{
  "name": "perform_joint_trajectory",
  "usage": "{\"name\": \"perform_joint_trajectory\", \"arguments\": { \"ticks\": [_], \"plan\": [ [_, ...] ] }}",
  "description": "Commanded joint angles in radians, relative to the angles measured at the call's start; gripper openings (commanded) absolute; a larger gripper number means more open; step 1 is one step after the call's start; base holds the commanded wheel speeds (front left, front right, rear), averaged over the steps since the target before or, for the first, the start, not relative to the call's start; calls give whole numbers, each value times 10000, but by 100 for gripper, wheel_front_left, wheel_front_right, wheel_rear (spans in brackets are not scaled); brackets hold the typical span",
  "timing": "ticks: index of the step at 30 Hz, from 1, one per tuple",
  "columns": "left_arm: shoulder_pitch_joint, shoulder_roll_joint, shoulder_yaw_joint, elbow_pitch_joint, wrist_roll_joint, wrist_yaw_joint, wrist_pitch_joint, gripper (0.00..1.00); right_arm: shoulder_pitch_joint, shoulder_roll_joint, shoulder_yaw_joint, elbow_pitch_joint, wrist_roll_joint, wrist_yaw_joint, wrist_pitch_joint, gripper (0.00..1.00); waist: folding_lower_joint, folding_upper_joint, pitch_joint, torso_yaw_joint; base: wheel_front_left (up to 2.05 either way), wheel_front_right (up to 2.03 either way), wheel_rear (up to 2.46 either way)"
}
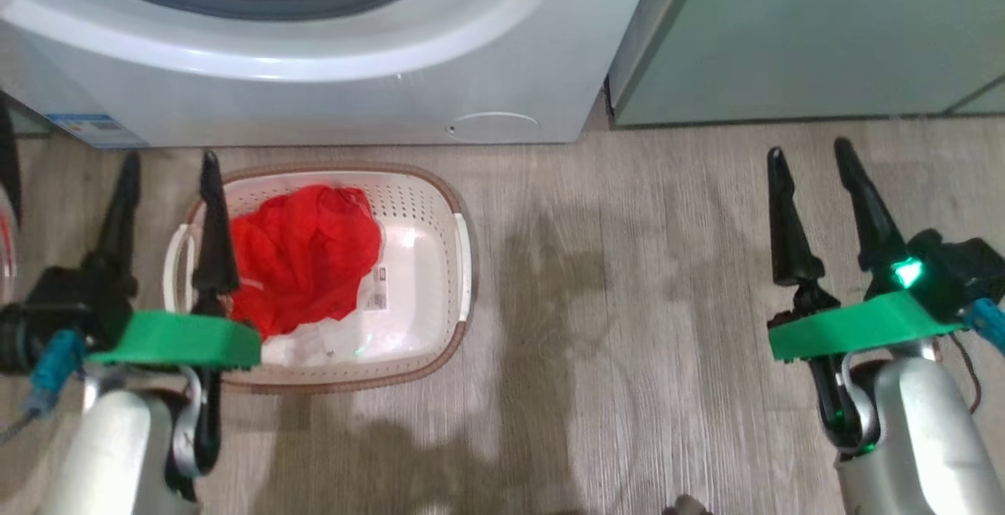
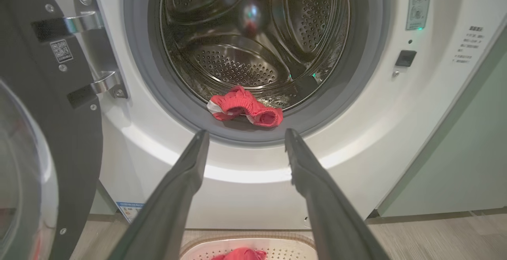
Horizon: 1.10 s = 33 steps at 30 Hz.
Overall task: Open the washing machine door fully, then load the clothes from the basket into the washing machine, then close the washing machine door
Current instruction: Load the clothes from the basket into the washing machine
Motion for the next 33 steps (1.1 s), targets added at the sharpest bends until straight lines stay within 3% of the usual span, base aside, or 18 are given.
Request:
{"name": "perform_joint_trajectory", "arguments": {
  "ticks": [1,14,33],
  "plan": [
    [-55,95,286,-264,115,59,-113,100,71,-20,227,-256,-77,0,39,100,1,0,-182,99,0,0,0],
    [483,24,36,67,72,107,-66,100,374,-20,292,-139,-210,0,291,100,1,0,-529,220,0,0,0],
    [-68,251,37,142,42,160,126,100,185,-20,407,-270,-151,0,273,100,1,0,-164,179,0,0,0]
  ]
}}
